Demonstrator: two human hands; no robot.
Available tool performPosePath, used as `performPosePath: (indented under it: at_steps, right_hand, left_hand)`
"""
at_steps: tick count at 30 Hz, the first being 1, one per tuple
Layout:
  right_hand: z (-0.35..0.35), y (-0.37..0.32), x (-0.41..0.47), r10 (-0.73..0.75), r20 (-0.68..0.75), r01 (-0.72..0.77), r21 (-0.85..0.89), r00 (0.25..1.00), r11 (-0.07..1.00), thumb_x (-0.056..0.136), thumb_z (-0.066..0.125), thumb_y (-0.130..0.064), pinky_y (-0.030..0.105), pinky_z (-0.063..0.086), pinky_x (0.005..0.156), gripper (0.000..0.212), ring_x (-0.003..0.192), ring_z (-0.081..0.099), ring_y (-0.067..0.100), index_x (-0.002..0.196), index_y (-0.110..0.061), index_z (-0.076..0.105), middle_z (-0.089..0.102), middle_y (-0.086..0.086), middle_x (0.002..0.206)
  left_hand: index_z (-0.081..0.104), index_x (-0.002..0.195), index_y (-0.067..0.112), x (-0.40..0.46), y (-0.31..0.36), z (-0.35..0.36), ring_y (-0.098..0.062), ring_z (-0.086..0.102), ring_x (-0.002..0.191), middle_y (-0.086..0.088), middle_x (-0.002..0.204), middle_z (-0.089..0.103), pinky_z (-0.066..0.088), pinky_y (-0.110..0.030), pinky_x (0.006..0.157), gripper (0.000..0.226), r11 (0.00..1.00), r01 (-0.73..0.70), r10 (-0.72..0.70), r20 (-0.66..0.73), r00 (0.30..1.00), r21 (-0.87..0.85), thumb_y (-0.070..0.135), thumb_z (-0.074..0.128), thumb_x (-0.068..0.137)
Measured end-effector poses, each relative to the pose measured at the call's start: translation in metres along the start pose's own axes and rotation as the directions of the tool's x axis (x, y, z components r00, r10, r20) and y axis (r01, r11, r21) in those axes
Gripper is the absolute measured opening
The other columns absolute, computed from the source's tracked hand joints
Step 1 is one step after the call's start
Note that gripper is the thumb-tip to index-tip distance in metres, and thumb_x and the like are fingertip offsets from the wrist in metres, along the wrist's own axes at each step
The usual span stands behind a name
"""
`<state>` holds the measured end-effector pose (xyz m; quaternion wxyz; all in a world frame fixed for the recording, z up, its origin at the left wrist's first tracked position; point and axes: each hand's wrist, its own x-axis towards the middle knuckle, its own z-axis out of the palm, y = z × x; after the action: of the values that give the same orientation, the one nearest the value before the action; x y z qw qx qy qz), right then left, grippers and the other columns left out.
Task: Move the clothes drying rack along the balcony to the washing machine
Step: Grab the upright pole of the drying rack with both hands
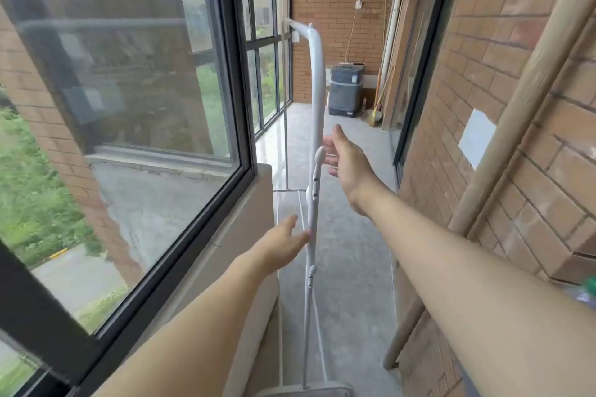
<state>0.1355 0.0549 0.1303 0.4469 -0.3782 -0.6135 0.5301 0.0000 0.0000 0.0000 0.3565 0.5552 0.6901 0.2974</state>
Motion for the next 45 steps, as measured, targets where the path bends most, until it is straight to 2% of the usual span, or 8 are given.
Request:
performPosePath:
  at_steps: [3, 5, 8, 13, 19, 25, 37, 45]
  right_hand:
    - [0.007, -0.001, 0.014, -0.066, 0.032, 0.065, 0.029, 0.997, 0.997, 0.099, 0.033, -0.049, 0.028, 0.050, 0.081, 0.054, 0.088, 0.065, 0.016, 0.102, -0.006, 0.065, 0.069, 0.009, 0.099]
    - [0.010, 0.004, 0.020, -0.130, 0.111, 0.120, 0.097, 0.985, 0.988, 0.098, 0.036, -0.049, 0.026, 0.054, 0.073, 0.062, 0.075, 0.067, 0.018, 0.091, 0.004, 0.066, 0.069, 0.013, 0.083]
    - [0.010, 0.009, 0.025, -0.152, 0.188, 0.120, 0.175, 0.970, 0.977, 0.090, 0.039, -0.061, 0.035, 0.053, 0.064, 0.067, 0.056, 0.060, 0.024, 0.070, -0.001, 0.060, 0.060, 0.013, 0.059]
    - [0.012, 0.020, 0.033, -0.127, 0.247, 0.071, 0.225, 0.961, 0.972, 0.080, 0.040, -0.073, 0.026, 0.039, 0.047, 0.065, 0.038, 0.037, 0.019, 0.049, -0.016, 0.041, 0.038, 0.002, 0.041]
    - [0.019, 0.030, 0.042, -0.107, 0.335, 0.011, 0.275, 0.936, 0.961, 0.050, 0.046, -0.095, 0.023, 0.030, 0.039, 0.077, 0.033, 0.029, 0.015, 0.044, -0.019, 0.035, 0.030, 0.000, 0.037]
    - [0.026, 0.030, 0.041, -0.116, 0.296, 0.015, 0.324, 0.948, 0.946, 0.047, 0.047, -0.095, 0.022, 0.027, 0.037, 0.073, 0.030, 0.026, 0.013, 0.042, -0.023, 0.036, 0.028, -0.002, 0.036]
    - [0.023, 0.028, 0.033, -0.101, 0.165, 0.035, 0.361, 0.981, 0.932, 0.085, 0.032, -0.071, 0.021, 0.023, 0.036, 0.066, 0.031, 0.022, 0.012, 0.045, -0.018, 0.032, 0.025, -0.003, 0.037]
    - [0.016, 0.021, 0.033, -0.145, 0.136, 0.084, 0.378, 0.980, 0.922, 0.085, 0.033, -0.067, 0.022, 0.022, 0.035, 0.063, 0.031, 0.020, 0.012, 0.047, -0.017, 0.029, 0.024, -0.003, 0.037]
  left_hand:
    - [0.034, 0.151, 0.014, 0.010, -0.001, 0.018, -0.027, 0.044, 0.136, -0.010, 0.152, 0.045, 0.035, -0.043, 0.112, 0.062, 0.994, 0.045, -0.047, -0.015, 0.999, -0.101, 0.041, 0.052, 0.098]
    - [0.052, 0.126, 0.011, 0.014, 0.001, 0.031, -0.024, 0.058, 0.111, -0.007, 0.125, 0.062, 0.044, -0.042, 0.100, 0.038, 0.992, 0.043, -0.046, -0.024, 0.999, -0.118, 0.037, 0.054, 0.098]
    - [0.051, 0.091, 0.013, 0.018, -0.002, 0.044, -0.019, 0.052, 0.080, -0.003, 0.089, 0.055, 0.044, -0.037, 0.077, 0.020, 0.991, 0.036, -0.044, -0.059, 0.997, -0.130, 0.033, 0.051, 0.097]
    - [0.051, 0.085, 0.012, 0.026, -0.006, 0.057, -0.021, 0.058, 0.079, -0.005, 0.088, 0.061, 0.045, -0.030, 0.064, 0.008, 0.964, 0.092, -0.112, -0.067, 0.991, -0.249, 0.018, 0.050, 0.090]
    - [0.051, 0.070, 0.015, 0.043, -0.011, 0.067, -0.015, 0.060, 0.064, -0.004, 0.068, 0.059, 0.043, -0.024, 0.052, 0.022, 0.920, 0.112, -0.156, -0.091, 0.984, -0.375, 0.023, 0.058, 0.089]
    - [0.039, 0.058, 0.017, 0.050, -0.012, 0.070, -0.012, 0.046, 0.044, -0.003, 0.055, 0.044, 0.034, -0.022, 0.046, 0.031, 0.878, 0.072, -0.150, -0.129, 0.980, -0.473, 0.028, 0.063, 0.074]
    - [0.019, 0.052, 0.024, 0.066, -0.016, 0.088, -0.006, 0.016, 0.037, 0.015, 0.038, 0.020, 0.018, -0.017, 0.036, 0.051, 0.881, 0.024, -0.137, -0.206, 0.969, -0.473, 0.005, 0.053, 0.086]
    - [0.019, 0.040, 0.027, 0.066, -0.005, 0.090, -0.005, 0.016, 0.035, 0.015, 0.037, 0.020, 0.019, -0.016, 0.035, 0.060, 0.894, 0.006, -0.090, -0.167, 0.982, -0.449, 0.006, 0.053, 0.085]
